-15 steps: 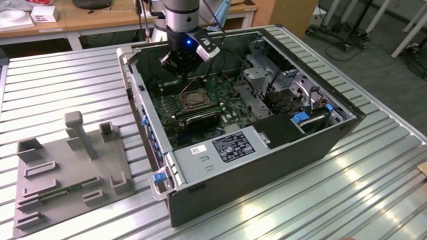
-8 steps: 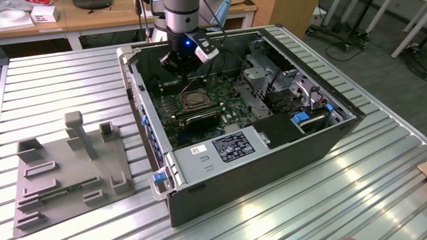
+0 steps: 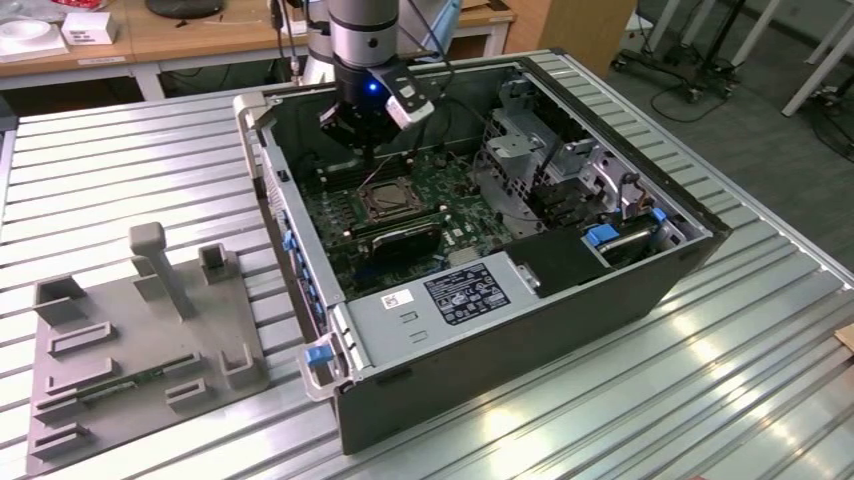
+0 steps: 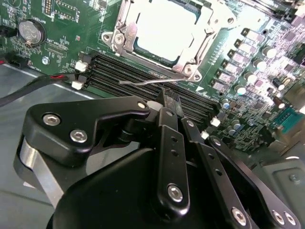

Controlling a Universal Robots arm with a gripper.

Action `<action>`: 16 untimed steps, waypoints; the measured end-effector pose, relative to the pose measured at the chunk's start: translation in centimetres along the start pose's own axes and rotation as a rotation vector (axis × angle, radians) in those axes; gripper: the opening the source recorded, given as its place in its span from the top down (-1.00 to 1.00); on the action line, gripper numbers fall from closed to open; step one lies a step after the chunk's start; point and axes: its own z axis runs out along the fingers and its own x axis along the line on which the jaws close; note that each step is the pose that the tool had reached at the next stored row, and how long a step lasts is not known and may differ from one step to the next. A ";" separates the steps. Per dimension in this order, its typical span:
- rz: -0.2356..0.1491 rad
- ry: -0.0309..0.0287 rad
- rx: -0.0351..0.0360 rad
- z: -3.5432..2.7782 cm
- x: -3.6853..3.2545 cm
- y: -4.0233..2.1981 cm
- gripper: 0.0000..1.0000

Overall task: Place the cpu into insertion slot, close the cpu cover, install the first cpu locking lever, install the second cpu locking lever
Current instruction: 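Install the first cpu locking lever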

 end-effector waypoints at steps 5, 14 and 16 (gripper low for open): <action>0.001 0.0005 -0.0053 -0.01 0.00 -0.02 0.79; 0.003 0.0039 -0.0307 0.00 -0.03 -0.22 0.79; 0.004 0.0051 -0.0408 0.01 -0.03 -0.26 0.79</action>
